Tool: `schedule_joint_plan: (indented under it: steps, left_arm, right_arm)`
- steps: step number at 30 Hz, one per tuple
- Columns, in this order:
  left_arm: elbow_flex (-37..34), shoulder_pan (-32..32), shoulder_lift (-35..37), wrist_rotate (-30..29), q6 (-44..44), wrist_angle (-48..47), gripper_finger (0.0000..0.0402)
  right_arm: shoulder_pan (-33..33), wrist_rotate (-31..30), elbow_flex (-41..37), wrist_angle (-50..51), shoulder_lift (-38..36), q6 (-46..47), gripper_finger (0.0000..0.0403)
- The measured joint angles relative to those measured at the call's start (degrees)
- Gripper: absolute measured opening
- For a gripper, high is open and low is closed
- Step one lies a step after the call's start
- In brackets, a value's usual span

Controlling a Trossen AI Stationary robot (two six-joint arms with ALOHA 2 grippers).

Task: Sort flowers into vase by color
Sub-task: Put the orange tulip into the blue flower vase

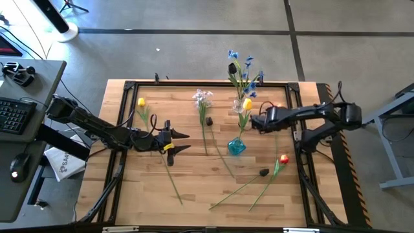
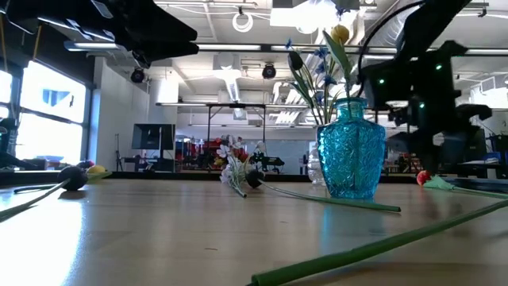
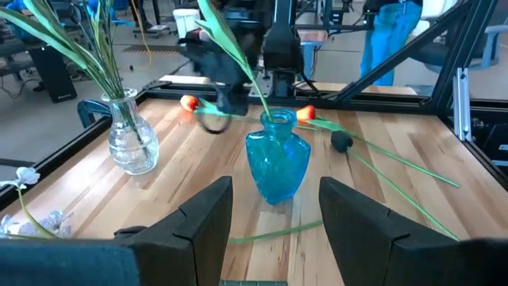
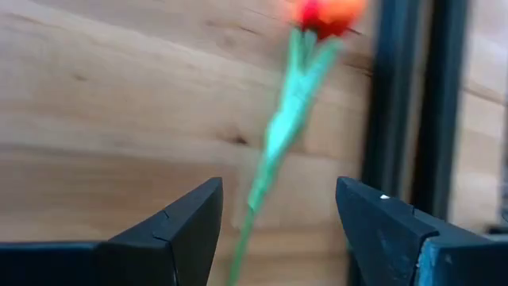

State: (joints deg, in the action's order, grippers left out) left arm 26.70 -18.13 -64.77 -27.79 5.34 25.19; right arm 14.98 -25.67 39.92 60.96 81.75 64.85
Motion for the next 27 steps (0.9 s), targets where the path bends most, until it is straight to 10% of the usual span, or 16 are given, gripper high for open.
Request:
schedule_joint_plan:
  steps: [13,27]
  left_arm:
    - [0.0,0.0,0.0,0.0,-0.66,0.0,0.0176]
    - [0.0,0.0,0.0,0.0,-0.61,0.56,0.0176]
  right_arm:
    - [18.93,8.14,0.02,-5.42,1.96,-20.24,0.0176]
    - [25.55,14.61,-4.74,-14.3,1.54,-26.82,0.0128]
